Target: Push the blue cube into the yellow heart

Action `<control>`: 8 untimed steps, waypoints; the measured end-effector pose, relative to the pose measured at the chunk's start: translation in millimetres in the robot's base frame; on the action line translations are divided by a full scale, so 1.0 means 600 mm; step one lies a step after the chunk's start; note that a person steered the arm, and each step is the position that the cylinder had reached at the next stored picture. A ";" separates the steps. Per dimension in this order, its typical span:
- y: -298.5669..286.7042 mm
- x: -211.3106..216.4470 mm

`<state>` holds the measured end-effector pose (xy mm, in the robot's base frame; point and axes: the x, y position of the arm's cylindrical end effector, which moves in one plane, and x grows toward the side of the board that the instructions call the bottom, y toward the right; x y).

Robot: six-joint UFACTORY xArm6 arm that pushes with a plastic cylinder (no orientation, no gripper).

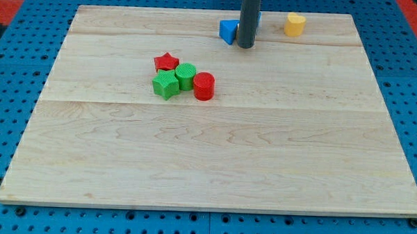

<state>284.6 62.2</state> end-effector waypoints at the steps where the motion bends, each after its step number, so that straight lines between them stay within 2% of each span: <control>1: -0.041 0.051; 2: -0.117 0.021; 3: -0.123 -0.012; 5: -0.004 -0.035; 6: -0.063 -0.028; 8: -0.093 -0.094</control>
<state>228.5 6.3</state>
